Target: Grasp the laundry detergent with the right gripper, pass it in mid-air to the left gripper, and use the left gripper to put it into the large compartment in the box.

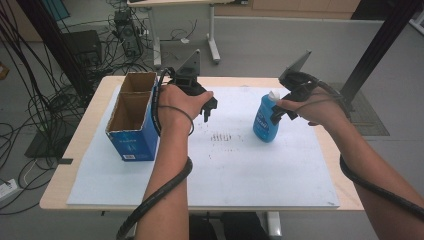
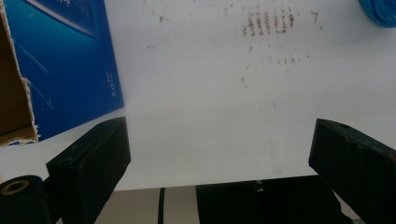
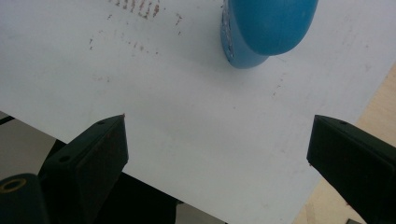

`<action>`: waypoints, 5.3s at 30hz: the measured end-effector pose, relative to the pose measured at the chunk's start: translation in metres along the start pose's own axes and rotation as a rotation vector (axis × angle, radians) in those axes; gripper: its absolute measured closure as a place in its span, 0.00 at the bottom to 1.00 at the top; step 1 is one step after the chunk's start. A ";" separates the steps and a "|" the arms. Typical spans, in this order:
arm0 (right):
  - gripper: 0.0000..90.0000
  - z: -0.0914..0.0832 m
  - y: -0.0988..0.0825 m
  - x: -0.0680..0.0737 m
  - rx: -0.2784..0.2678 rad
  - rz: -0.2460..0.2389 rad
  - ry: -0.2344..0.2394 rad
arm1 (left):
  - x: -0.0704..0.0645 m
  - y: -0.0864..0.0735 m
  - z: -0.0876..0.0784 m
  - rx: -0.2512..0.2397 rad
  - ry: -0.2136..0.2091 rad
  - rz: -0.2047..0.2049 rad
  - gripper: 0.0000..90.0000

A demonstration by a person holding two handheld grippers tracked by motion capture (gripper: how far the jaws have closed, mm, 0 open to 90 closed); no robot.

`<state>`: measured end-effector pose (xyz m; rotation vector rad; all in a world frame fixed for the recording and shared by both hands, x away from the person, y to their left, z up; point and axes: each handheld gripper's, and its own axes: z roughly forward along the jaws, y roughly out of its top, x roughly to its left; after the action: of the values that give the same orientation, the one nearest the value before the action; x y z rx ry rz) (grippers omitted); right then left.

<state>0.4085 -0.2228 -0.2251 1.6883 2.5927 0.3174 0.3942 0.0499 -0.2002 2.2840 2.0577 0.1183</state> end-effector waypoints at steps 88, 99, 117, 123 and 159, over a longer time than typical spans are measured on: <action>0.03 0.087 -0.025 -0.047 -0.519 -0.187 -0.054 | -0.004 -0.004 0.003 -0.006 -0.012 0.097 0.06; 0.03 0.108 -0.023 -0.051 -0.573 -0.174 -0.027 | -0.005 -0.002 0.008 0.003 0.005 0.108 0.06; 0.02 0.140 -0.021 -0.050 -0.656 -0.176 -0.036 | -0.001 0.000 0.013 0.012 0.009 0.108 0.06; 0.02 0.145 -0.022 -0.052 -0.686 -0.167 -0.028 | -0.001 0.002 0.015 0.017 0.010 0.107 0.06; 0.02 0.148 -0.020 -0.047 -0.735 -0.188 -0.020 | -0.005 0.002 0.012 0.017 0.013 0.114 0.06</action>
<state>0.4301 -0.2506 -0.3772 1.1656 2.1692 1.0671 0.3970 0.0450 -0.2121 2.4172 1.9416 0.1222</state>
